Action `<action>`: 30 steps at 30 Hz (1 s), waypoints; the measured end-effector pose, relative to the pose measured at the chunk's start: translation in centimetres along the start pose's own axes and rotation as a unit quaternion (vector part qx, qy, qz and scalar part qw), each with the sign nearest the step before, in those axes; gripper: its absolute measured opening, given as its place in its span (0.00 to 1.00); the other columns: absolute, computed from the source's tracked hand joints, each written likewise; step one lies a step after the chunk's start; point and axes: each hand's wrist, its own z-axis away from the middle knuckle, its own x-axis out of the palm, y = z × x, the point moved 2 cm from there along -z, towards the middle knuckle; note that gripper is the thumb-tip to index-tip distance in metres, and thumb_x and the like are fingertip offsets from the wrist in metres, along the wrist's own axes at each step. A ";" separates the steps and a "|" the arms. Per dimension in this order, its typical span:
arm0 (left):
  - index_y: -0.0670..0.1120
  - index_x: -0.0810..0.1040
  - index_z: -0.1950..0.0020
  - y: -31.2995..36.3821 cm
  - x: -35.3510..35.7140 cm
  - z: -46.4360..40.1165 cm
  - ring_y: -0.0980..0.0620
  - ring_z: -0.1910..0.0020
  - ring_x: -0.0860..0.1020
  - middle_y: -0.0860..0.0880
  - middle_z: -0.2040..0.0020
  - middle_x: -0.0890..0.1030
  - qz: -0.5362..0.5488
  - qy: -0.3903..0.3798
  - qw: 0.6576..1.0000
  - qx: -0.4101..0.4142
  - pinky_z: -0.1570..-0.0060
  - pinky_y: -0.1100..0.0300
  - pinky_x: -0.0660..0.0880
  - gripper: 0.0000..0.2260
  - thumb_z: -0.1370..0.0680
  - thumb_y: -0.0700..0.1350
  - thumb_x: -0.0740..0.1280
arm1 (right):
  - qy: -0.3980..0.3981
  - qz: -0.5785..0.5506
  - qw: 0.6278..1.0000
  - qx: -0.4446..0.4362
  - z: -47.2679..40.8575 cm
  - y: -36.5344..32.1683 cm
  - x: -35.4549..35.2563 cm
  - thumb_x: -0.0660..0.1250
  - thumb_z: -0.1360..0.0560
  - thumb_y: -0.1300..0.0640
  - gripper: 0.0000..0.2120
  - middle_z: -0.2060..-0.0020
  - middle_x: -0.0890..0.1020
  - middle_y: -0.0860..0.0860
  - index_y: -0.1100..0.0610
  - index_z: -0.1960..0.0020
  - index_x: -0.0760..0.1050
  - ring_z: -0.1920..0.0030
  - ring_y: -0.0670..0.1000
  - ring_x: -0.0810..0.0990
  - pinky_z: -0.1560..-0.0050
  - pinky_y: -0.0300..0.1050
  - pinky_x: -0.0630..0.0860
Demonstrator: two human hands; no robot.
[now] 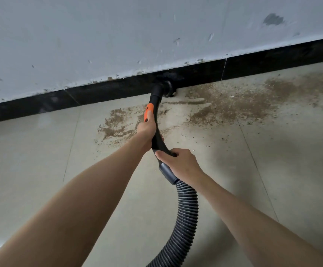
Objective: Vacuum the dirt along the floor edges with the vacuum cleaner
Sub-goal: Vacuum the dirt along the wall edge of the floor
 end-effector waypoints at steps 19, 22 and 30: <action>0.42 0.68 0.41 -4.3 -23.5 -2.2 0.40 0.53 0.78 0.41 0.54 0.77 0.051 0.106 0.993 -0.006 0.47 0.47 0.77 0.29 0.23 0.67 0.53 | -0.084 0.139 0.985 -0.057 4.7 -7.6 19.8 0.62 0.31 0.32 0.21 0.67 0.80 0.47 0.51 0.61 0.71 0.65 0.50 0.80 0.65 0.43 0.72; 0.42 0.68 0.47 -4.7 -22.7 -2.0 0.42 0.57 0.76 0.42 0.59 0.75 0.056 0.085 0.995 -0.017 0.49 0.47 0.78 0.29 0.24 0.68 0.53 | -0.065 0.149 0.985 -0.053 4.7 -7.0 19.5 0.63 0.29 0.35 0.19 0.67 0.79 0.48 0.51 0.61 0.70 0.66 0.51 0.79 0.65 0.44 0.72; 0.39 0.69 0.44 -3.7 -19.9 -2.1 0.44 0.66 0.75 0.41 0.60 0.75 0.017 0.043 0.999 -0.018 0.67 0.53 0.75 0.31 0.23 0.68 0.53 | -0.023 0.129 0.991 -0.030 4.8 -6.7 17.8 0.64 0.28 0.39 0.16 0.67 0.79 0.48 0.52 0.60 0.72 0.63 0.52 0.80 0.65 0.44 0.72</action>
